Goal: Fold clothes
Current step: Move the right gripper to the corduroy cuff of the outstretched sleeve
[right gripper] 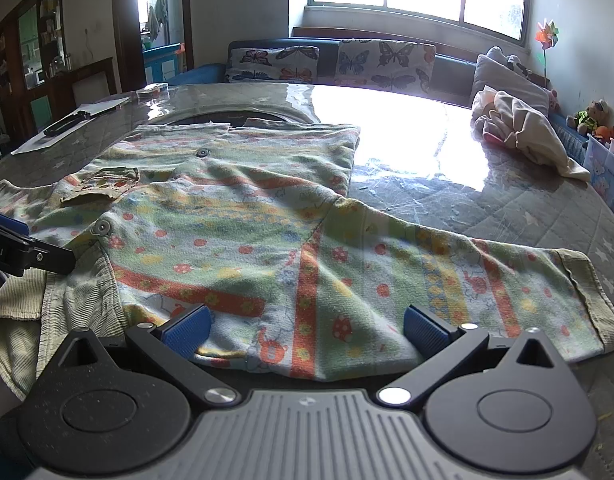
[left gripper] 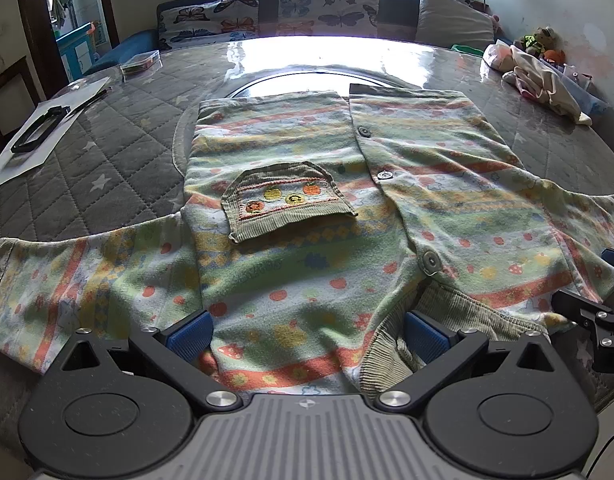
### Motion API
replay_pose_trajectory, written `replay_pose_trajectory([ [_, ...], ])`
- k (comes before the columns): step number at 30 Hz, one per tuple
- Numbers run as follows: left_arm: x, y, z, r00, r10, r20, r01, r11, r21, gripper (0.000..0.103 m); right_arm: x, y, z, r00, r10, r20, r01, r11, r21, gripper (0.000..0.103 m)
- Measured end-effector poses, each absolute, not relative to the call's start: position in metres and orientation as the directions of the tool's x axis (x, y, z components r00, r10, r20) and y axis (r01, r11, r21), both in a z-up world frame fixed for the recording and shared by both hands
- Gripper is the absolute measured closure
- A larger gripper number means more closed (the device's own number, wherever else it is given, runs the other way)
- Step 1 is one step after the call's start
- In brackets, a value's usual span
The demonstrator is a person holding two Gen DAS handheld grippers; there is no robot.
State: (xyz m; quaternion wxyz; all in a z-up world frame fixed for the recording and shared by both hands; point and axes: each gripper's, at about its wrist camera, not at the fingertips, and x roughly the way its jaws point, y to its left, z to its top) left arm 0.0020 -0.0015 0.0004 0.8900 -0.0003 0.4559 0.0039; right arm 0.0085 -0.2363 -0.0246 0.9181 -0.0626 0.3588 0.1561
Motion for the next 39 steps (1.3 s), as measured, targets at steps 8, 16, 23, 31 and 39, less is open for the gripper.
replay_pose_trajectory([
  [8,0.002,-0.001,0.000,0.584,0.010,-0.812,-0.009,1.000,0.006,0.000,0.010,-0.237,-0.023,0.689,0.243,-0.683,-0.328,0.945,0.004,0.000],
  [16,0.003,-0.005,0.003,0.572,0.023,-0.820,-0.009,1.000,0.022,0.000,0.011,-0.253,-0.009,0.723,0.224,-0.654,-0.272,0.962,0.029,0.000],
  [23,-0.001,-0.009,0.014,0.591,0.034,-0.806,-0.003,0.999,0.039,0.000,0.018,-0.290,-0.005,0.750,0.140,-0.646,-0.156,0.987,0.033,0.001],
  [31,0.005,-0.026,0.029,0.625,0.038,-0.780,0.032,0.997,0.074,0.000,0.025,-0.327,-0.007,0.752,0.040,-0.658,-0.035,0.999,0.020,0.004],
  [39,0.016,-0.056,0.041,0.642,0.018,-0.767,0.089,0.991,0.098,0.000,0.034,-0.356,-0.007,0.723,-0.041,-0.689,0.043,0.999,-0.013,0.005],
])
